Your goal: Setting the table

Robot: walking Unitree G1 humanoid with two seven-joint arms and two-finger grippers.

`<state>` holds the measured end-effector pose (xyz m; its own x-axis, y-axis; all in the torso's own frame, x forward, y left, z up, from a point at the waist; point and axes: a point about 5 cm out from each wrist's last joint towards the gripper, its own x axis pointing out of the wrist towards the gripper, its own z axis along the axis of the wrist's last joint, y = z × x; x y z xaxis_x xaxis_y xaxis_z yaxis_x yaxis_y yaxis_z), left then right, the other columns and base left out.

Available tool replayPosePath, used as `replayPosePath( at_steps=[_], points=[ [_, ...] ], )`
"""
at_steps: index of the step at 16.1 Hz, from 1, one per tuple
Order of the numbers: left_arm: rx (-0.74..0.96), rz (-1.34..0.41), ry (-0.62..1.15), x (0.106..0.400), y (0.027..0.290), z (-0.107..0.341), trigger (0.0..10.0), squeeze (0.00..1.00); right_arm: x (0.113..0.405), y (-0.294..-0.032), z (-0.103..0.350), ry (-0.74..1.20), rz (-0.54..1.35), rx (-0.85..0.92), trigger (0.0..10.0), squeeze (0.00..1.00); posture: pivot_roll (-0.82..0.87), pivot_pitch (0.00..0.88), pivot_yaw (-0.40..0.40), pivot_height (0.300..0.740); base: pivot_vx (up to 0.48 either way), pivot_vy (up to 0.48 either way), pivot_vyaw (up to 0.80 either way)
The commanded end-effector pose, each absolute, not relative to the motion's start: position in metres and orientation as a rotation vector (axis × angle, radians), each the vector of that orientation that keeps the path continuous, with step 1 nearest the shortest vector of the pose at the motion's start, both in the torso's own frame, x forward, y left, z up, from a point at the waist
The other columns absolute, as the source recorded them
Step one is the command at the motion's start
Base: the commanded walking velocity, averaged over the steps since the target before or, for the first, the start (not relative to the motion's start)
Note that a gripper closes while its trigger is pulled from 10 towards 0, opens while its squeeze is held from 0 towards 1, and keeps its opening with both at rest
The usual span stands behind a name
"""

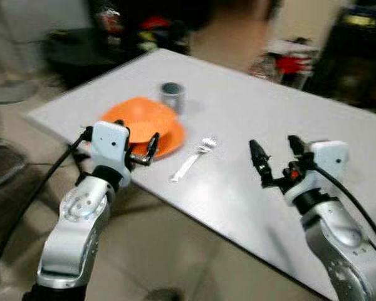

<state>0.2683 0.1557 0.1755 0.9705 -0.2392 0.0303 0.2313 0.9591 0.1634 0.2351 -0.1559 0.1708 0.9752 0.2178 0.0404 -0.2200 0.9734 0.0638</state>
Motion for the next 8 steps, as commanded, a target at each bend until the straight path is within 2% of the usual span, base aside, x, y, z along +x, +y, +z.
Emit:
replayPosePath(
  at_steps=[1, 8],
  points=[
    [0.172, -0.238, -0.051, 0.2689, 0.1549, 0.1768, 10.0, 0.35, 0.2355, -0.1577, 0.1701, -0.047, 0.21, 0.051, 10.0, 1.0, 0.03, 0.0, -0.019, 0.74, 0.0, 0.0, 0.8],
    [0.164, -0.205, 0.003, 0.2686, 0.1562, 0.1738, 10.0, 0.37, 0.2366, -0.1574, 0.1664, -0.03, 0.197, 0.073, 10.0, 1.0, 0.04, 0.0, -0.032, 0.74, 0.0, 0.0, 0.8]
  ],
)
